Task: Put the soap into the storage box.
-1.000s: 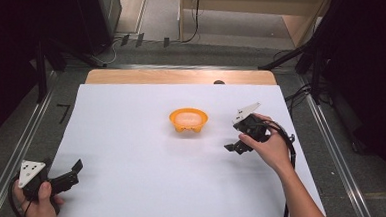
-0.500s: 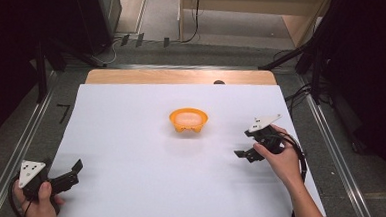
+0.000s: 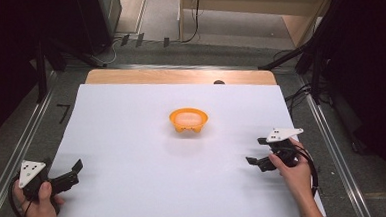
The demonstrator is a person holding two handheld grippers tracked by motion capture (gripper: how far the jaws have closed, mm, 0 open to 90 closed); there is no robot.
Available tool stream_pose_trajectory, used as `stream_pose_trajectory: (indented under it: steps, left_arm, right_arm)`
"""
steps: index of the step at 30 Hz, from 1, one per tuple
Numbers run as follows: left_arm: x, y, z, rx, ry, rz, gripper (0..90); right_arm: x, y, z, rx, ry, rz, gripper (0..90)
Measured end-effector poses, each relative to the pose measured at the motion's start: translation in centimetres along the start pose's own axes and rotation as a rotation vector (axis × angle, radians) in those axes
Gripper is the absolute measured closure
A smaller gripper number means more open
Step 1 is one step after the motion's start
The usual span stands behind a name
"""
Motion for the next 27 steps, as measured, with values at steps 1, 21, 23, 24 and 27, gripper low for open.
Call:
stream_pose_trajectory:
  steps: [1, 21, 23, 24, 27]
  left_arm:
    - [0.0, 0.0, 0.0, 0.000, 0.000, 0.000, 0.2]
    - [0.0, 0.0, 0.0, -0.001, -0.001, -0.001, 0.2]
    - [0.0, 0.0, 0.0, -0.003, -0.001, -0.004, 0.2]
    - [0.0, 0.0, 0.0, -0.002, 0.000, -0.004, 0.2]
    - [0.0, 0.0, 0.0, -0.004, -0.001, -0.005, 0.2]
  right_arm:
    - [0.0, 0.0, 0.0, 0.000, 0.000, 0.000, 13.4]
    - [-0.7, -4.4, -3.6, -0.119, -0.067, 0.092, 13.3]
    - [-0.8, -4.6, -3.9, -0.131, -0.072, 0.098, 13.2]
    - [-0.8, -4.7, -4.2, -0.137, -0.078, 0.103, 13.2]
    - [-0.9, -5.0, -4.6, -0.152, -0.086, 0.107, 13.2]
Point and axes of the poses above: each handheld gripper's, and its own axes: z roughly forward along the jaws, y roughly out of its top, x roughly to its left, the point moved 9 cm from there along z, roughly forward along the jaws, and after that the axes turned 3 degrees about -x, right-handed, at the moved point
